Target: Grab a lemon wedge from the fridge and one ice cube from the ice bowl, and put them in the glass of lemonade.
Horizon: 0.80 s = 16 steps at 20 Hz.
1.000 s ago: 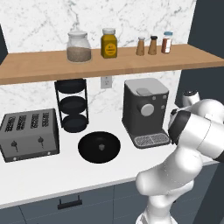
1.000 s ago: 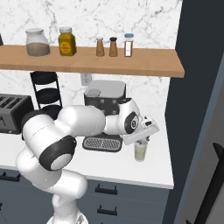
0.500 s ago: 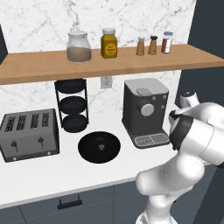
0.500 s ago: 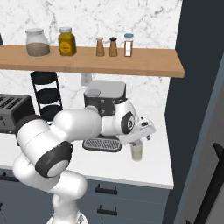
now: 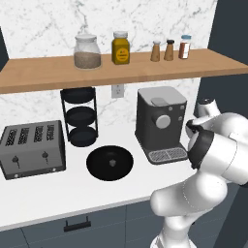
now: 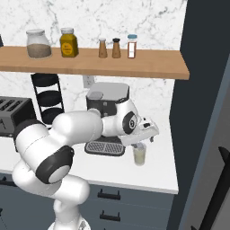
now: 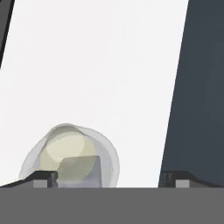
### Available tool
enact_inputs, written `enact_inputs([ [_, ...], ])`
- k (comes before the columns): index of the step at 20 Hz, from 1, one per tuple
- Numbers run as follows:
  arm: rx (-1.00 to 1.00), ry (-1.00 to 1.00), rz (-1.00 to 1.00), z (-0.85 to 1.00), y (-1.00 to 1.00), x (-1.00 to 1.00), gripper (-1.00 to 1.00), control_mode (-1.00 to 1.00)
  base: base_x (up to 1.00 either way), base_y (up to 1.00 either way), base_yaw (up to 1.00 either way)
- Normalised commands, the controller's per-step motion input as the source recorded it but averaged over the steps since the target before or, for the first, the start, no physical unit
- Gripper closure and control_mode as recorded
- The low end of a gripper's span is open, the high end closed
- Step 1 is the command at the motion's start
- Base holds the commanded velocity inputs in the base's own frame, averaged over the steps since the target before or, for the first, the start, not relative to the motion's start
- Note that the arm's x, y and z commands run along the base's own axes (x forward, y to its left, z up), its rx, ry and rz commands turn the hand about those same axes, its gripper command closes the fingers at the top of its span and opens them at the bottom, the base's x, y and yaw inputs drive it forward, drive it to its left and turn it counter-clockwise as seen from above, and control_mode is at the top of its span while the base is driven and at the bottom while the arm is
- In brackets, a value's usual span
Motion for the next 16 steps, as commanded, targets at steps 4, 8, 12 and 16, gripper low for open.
enact_inputs([
  [4,0.0,0.0,-0.07,0.09,0.0,0.0,-1.0,-1.0,0.0,0.0,0.0],
  [8,0.0,0.0,-0.06,0.01,0.0,0.0,-1.0,-1.0,0.0,0.0,0.0],
  [12,0.06,-0.08,-0.06,0.36,0.0,-0.23,-1.0,-1.0,0.0,0.0,0.0],
  [16,0.13,-0.2,-0.04,0.46,0.01,-0.66,-1.0,-1.0,0.0,0.0,0.0],
])
